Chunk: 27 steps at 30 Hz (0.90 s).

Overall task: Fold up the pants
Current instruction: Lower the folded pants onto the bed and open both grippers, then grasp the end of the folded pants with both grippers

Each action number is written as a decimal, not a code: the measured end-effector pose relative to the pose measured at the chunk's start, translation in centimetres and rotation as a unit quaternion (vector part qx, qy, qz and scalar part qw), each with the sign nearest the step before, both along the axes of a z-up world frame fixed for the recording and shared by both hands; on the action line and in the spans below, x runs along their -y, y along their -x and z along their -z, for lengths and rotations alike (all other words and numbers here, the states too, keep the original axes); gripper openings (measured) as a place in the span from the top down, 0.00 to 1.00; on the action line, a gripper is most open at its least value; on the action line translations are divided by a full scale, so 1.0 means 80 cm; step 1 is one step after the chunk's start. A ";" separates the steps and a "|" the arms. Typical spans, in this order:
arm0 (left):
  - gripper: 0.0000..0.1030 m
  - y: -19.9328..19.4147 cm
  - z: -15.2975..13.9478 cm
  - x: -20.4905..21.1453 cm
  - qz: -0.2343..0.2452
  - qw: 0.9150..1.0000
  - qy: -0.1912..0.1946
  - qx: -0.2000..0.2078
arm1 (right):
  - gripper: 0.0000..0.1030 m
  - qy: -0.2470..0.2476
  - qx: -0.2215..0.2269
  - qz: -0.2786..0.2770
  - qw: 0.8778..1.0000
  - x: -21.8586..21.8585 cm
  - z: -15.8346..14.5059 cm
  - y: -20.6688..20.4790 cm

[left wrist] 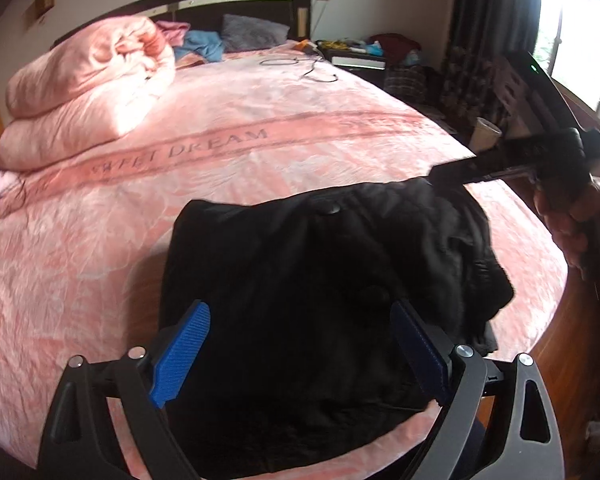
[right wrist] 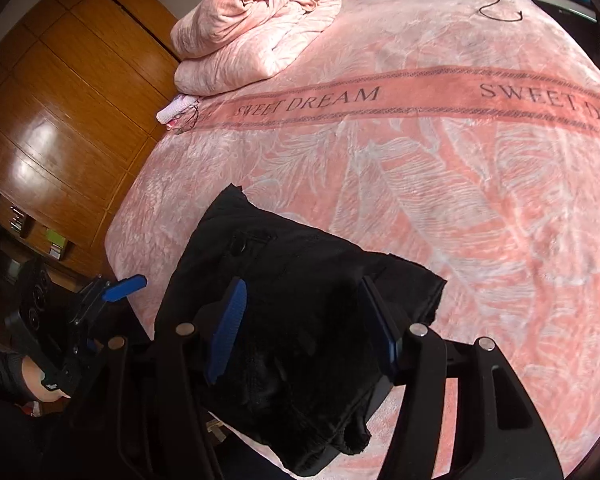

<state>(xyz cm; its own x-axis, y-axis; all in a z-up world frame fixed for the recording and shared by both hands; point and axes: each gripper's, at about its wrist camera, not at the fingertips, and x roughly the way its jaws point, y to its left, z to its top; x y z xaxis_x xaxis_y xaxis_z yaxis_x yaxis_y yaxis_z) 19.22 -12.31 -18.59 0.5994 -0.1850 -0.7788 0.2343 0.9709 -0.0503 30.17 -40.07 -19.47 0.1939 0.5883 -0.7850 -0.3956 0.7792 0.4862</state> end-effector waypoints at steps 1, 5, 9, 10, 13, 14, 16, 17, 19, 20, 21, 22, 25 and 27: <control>0.10 -0.004 0.007 -0.009 -0.011 1.000 -0.005 -0.010 | 0.47 0.005 -0.016 0.012 1.000 0.004 0.016 -0.003; 0.10 -0.016 0.030 -0.028 -0.028 0.999 -0.019 -0.037 | 0.56 0.039 -0.020 0.021 0.999 0.005 0.041 0.017; 0.10 -0.011 0.022 -0.039 -0.027 0.999 -0.007 -0.028 | 0.51 0.012 -0.011 0.087 0.996 0.045 0.019 0.047; 0.10 -0.008 0.017 -0.042 -0.027 0.999 -0.001 -0.025 | 0.42 -0.001 -0.016 0.116 0.993 0.061 0.016 0.059; 0.10 0.002 0.010 -0.054 -0.031 0.999 0.012 -0.019 | 0.30 -0.054 -0.058 0.179 0.981 0.096 0.033 0.095; 0.10 0.002 0.012 -0.056 -0.031 0.999 0.011 -0.022 | 0.28 -0.081 -0.082 0.191 0.975 0.102 0.045 0.108; 0.10 0.003 0.016 -0.060 -0.031 0.999 0.014 -0.030 | 0.28 -0.118 -0.110 0.200 0.967 0.099 0.066 0.126; 0.10 0.002 0.019 -0.062 -0.031 0.999 0.020 -0.038 | 0.28 -0.116 -0.117 0.204 0.965 0.094 0.077 0.130; 0.10 0.001 0.024 -0.066 -0.033 0.998 0.030 -0.053 | 0.31 -0.127 -0.132 0.214 0.960 0.085 0.093 0.134; 0.10 0.001 0.025 -0.067 -0.033 0.997 0.032 -0.057 | 0.46 -0.142 -0.132 0.220 0.956 0.084 0.097 0.134; 0.10 0.003 0.024 -0.069 -0.035 0.997 0.030 -0.057 | 0.50 -0.147 -0.127 0.226 0.955 0.084 0.095 0.135; 0.10 0.005 0.022 -0.071 -0.036 0.997 0.029 -0.055 | 0.56 -0.141 -0.118 0.231 0.955 0.082 0.090 0.137; 0.10 0.009 0.016 -0.081 -0.040 0.997 0.031 -0.050 | 0.67 -0.120 -0.097 0.233 0.960 0.074 0.068 0.146; 0.10 0.006 0.018 -0.087 -0.044 0.997 0.036 -0.057 | 0.69 -0.117 -0.097 0.241 0.959 0.075 0.058 0.152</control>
